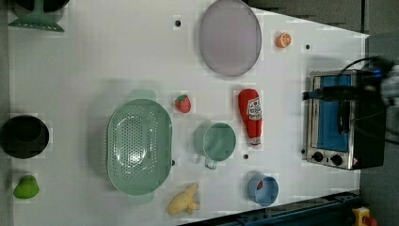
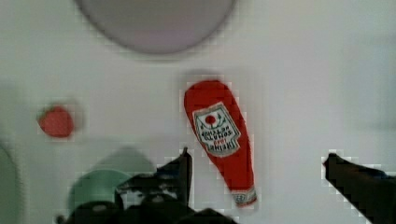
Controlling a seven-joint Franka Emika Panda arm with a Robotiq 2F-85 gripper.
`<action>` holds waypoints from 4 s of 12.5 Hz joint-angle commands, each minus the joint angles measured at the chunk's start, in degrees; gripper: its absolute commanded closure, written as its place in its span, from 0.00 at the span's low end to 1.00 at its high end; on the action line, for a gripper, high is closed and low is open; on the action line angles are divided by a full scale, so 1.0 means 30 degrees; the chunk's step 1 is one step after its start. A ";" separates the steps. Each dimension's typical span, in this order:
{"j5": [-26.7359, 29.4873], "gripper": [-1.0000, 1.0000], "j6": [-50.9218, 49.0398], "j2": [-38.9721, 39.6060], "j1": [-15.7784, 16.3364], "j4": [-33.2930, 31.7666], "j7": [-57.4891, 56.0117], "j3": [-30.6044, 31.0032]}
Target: Pick Ketchup from the table and place it in strainer.
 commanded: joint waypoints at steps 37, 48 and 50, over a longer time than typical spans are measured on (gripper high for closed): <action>-0.0592 0.39 -0.1434 -0.3540 0.1162 -0.2285 0.1409 0.3709; 0.0605 0.39 0.5635 0.2045 0.1822 -0.1708 1.5810 1.1585; 0.0315 0.39 0.7593 0.3922 0.2245 -0.1755 1.6638 1.1986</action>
